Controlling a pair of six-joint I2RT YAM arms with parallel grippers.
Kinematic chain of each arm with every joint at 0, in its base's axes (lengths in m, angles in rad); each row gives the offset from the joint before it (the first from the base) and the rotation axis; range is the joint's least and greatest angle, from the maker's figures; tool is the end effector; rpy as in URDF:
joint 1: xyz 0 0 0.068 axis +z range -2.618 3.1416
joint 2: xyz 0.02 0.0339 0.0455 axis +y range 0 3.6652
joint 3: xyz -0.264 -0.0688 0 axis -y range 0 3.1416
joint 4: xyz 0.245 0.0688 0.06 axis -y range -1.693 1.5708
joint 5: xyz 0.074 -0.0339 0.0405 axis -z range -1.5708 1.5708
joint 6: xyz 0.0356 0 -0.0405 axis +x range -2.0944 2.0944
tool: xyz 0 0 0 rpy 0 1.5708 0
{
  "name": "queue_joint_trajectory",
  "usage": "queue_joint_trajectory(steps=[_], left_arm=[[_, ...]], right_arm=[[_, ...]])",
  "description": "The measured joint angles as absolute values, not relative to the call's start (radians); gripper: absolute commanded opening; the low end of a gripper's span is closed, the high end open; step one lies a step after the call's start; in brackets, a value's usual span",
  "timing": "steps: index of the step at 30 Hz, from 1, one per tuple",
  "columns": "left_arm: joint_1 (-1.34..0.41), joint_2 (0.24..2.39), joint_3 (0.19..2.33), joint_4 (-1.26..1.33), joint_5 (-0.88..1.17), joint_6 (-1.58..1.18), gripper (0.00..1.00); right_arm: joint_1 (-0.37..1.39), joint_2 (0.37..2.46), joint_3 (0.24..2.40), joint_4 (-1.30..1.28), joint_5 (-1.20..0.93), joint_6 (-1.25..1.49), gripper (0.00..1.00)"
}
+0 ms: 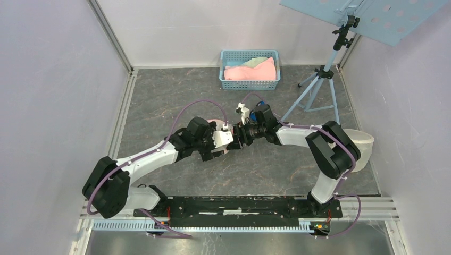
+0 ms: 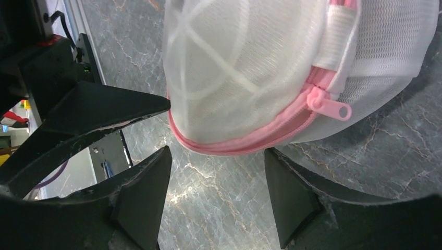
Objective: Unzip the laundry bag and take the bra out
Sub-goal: Unzip the laundry bag at the center of the board, then open the laundry bag at the center of the board.
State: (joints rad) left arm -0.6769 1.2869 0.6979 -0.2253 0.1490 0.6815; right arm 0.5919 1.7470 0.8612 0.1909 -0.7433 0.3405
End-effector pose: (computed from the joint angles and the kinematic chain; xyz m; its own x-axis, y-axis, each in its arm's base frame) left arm 0.1979 -0.1658 0.2013 0.0000 0.7992 -0.6011 0.8999 0.2622 0.3485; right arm 0.2726 0.2123 0.1575 -0.7821 -0.2296 -0.5793 -0.6163 0.4219 0.6650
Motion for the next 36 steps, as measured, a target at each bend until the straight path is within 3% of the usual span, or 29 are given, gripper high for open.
queue_joint_trajectory(steps=[4,12,18,36], left_arm=[[-0.687,1.302,0.695,-0.206,0.132,0.682,0.98],[-0.688,1.325,0.691,-0.185,0.117,0.669,0.92],[-0.688,1.326,0.691,-0.175,0.105,0.646,1.00],[-0.809,1.284,0.690,-0.139,0.009,0.614,1.00]], right_arm=[[0.592,1.786,0.861,0.207,-0.732,0.337,0.54],[0.595,1.839,0.861,0.205,-0.696,0.309,0.42],[0.596,1.849,0.864,0.203,-0.673,0.290,0.38],[0.596,1.850,0.867,0.202,-0.670,0.292,0.37]])
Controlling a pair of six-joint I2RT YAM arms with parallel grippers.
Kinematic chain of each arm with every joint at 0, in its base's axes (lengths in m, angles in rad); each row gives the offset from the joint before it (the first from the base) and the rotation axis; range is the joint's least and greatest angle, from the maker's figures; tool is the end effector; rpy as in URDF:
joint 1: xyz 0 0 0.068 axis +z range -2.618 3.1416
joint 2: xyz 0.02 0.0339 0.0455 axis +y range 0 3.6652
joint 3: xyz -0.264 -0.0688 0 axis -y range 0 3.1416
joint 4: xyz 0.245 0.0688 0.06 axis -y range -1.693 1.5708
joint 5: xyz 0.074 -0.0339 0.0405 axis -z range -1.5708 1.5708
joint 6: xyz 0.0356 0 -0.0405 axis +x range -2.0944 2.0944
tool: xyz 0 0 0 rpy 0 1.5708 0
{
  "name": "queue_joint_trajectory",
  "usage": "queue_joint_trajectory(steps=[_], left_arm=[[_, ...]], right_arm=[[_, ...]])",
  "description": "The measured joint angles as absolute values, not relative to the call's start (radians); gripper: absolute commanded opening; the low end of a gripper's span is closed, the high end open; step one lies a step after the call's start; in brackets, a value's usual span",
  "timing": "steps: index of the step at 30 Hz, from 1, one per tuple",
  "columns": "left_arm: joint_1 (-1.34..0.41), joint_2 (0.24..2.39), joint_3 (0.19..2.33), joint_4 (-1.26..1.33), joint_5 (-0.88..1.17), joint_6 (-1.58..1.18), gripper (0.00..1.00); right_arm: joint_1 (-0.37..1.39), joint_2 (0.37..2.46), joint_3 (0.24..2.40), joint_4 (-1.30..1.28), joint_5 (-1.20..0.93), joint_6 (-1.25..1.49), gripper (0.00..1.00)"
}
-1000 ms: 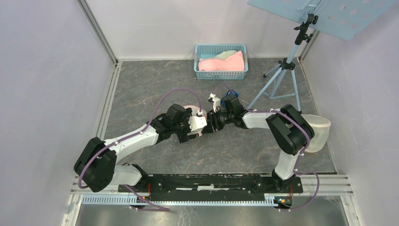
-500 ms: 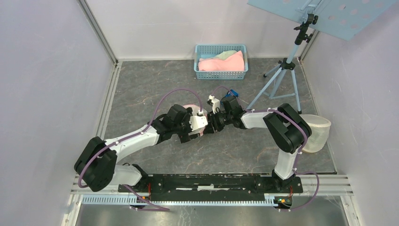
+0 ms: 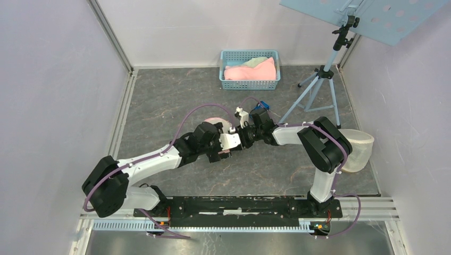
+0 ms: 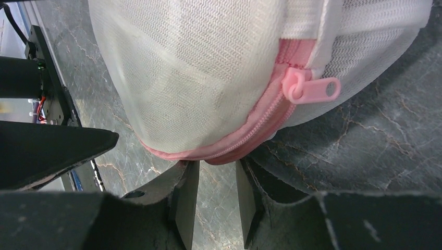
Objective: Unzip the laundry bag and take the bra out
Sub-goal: Open the laundry bag at the center of the board.
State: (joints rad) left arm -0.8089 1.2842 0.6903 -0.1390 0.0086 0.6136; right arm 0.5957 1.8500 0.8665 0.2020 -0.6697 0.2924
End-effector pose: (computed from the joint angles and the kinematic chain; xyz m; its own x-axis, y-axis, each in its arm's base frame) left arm 0.1816 -0.1908 0.2060 0.0416 0.7906 -0.6110 0.8611 0.2818 0.4233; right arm 0.2780 0.2151 0.1248 -0.7902 -0.2626 -0.5537 -0.6024 0.4986 0.6233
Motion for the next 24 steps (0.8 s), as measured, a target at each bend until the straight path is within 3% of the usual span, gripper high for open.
queue_joint_trajectory(steps=[9,14,16,18,24], left_arm=[[-0.832,1.326,0.665,-0.019,-0.035,0.556,1.00],[-0.840,1.332,0.640,0.039,-0.051,0.525,1.00],[-0.843,1.335,0.632,0.062,-0.069,0.524,1.00],[-0.845,1.338,0.629,0.076,-0.084,0.525,1.00],[-0.849,1.340,0.628,0.123,-0.142,0.532,1.00]], right_arm=[[0.579,1.850,0.848,0.258,-0.682,0.361,0.35],[0.569,1.850,0.826,0.321,-0.707,0.414,0.24],[0.569,1.851,0.824,0.339,-0.713,0.430,0.15],[0.569,1.856,0.824,0.362,-0.720,0.450,0.01],[0.568,1.872,0.824,0.381,-0.725,0.467,0.00]])
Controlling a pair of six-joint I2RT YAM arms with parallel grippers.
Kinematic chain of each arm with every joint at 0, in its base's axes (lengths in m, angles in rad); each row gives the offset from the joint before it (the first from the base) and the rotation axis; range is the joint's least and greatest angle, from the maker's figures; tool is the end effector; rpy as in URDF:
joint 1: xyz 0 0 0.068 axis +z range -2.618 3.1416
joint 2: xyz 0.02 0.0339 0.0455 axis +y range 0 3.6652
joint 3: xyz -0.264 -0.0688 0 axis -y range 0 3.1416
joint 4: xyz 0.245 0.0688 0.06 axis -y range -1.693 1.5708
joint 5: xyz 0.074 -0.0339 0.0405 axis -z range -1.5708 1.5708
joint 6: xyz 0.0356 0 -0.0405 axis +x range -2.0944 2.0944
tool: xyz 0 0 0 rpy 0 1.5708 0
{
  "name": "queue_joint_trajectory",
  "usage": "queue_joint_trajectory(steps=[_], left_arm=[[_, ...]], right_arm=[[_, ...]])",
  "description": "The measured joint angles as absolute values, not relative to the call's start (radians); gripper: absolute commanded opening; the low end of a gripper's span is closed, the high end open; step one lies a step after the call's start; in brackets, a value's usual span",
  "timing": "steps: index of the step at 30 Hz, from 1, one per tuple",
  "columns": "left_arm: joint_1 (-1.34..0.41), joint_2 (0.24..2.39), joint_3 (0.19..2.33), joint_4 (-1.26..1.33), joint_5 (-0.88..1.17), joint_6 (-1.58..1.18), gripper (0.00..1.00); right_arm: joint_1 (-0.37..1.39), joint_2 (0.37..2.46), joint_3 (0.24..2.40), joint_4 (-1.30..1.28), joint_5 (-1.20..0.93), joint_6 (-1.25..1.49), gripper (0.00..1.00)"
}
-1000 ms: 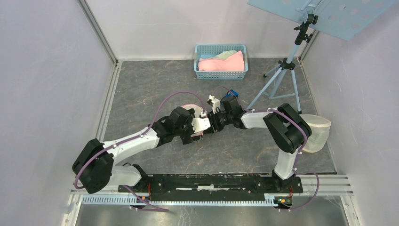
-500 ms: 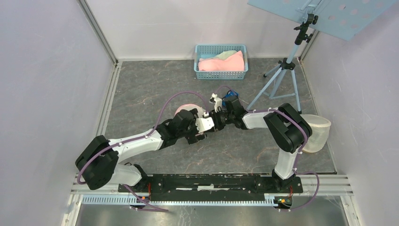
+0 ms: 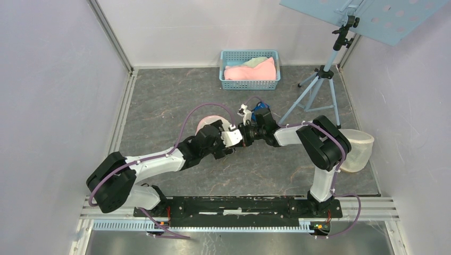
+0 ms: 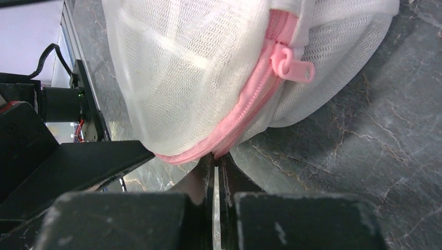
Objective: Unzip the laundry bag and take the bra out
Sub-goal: Open the laundry bag at the center of the board.
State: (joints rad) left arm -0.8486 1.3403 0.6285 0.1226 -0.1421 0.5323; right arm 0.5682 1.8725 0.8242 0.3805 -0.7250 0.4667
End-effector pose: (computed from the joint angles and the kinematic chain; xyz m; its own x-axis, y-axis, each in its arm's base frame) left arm 0.1857 -0.2032 0.1952 0.0210 0.7362 -0.6764 0.7594 0.4283 0.4898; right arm 0.2838 0.2092 0.1209 -0.8448 -0.1398 -0.5164 -0.5168 0.4631 0.7200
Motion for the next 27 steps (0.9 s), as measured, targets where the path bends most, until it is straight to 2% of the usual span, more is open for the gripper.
queue_joint_trajectory(steps=[9,13,22,27], left_arm=[[-0.849,1.306,0.629,0.153,-0.216,0.623,1.00],[-0.849,1.264,0.651,0.145,-0.217,0.656,0.96],[-0.801,1.235,0.746,0.088,-0.163,0.706,0.76],[-0.696,1.289,0.822,0.052,-0.118,0.706,0.57]], right_arm=[[0.567,1.873,0.824,0.366,-0.719,0.448,0.00],[0.567,1.873,0.824,0.344,-0.710,0.419,0.00],[0.570,1.857,0.829,0.276,-0.711,0.323,0.00],[0.574,1.835,0.835,0.221,-0.719,0.241,0.00]])
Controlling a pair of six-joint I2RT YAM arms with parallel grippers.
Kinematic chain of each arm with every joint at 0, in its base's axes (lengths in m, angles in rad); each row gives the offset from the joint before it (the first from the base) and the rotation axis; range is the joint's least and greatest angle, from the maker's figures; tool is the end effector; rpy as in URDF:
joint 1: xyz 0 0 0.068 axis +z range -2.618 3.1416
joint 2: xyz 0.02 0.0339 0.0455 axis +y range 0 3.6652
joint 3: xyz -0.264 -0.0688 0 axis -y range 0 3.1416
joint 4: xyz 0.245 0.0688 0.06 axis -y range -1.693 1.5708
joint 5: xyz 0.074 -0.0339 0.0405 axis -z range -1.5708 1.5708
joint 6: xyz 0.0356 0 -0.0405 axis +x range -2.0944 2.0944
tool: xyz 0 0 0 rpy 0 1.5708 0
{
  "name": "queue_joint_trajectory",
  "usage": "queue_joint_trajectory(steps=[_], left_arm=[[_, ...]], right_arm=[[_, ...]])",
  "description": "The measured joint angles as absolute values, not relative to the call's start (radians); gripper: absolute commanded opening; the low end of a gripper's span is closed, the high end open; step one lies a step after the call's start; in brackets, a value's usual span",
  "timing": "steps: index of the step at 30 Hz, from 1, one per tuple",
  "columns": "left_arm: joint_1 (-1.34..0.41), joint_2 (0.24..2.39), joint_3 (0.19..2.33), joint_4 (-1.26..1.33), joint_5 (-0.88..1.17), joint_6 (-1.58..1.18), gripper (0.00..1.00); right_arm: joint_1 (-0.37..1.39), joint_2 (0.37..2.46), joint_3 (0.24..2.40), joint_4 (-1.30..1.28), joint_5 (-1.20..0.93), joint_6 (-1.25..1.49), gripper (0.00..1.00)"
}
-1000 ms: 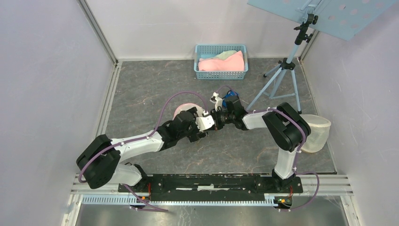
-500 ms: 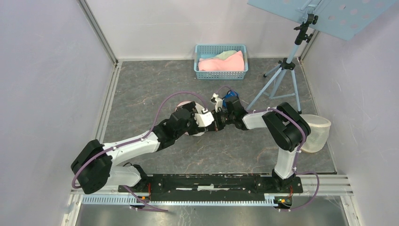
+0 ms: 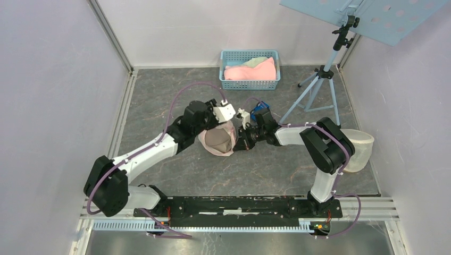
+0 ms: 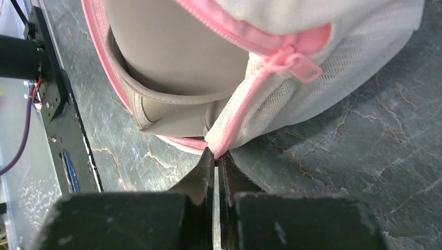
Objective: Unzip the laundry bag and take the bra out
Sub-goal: Open the laundry bag at the center of the board.
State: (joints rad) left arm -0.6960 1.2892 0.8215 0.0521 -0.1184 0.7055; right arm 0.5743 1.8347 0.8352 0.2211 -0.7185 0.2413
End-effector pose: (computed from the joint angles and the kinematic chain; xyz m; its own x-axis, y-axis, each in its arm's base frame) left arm 0.2271 -0.1843 0.2661 0.1232 0.7361 -0.6656 0.6224 0.4650 0.6295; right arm 0.2757 0.2063 0.1239 -0.7642 -0.2802 -0.5810 -0.6383 0.4576 0.6190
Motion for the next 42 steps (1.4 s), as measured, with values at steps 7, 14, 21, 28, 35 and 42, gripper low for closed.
queue_joint_trajectory(steps=[7,14,21,28,35,42], left_arm=[[-0.546,1.349,0.956,-0.044,0.023,0.668,0.49],[-0.475,1.359,0.994,-0.144,0.184,0.582,0.72],[-0.344,1.283,0.930,-0.230,0.319,0.502,0.82],[-0.230,1.133,0.732,-0.244,0.464,0.599,0.99],[-0.227,1.038,0.469,-0.142,0.533,0.930,1.00],[-0.245,1.166,0.319,0.173,0.497,1.081,1.00]], right_arm=[[0.576,1.816,0.862,0.102,-0.729,0.102,0.00],[0.576,1.816,0.957,-0.083,-0.726,-0.090,0.00],[0.556,1.776,1.000,-0.239,-0.608,-0.303,0.05],[0.551,1.812,1.171,-0.313,-0.459,-0.418,0.16],[0.551,1.876,1.256,-0.304,-0.406,-0.432,0.16],[0.551,1.900,1.257,-0.297,-0.405,-0.432,0.16]])
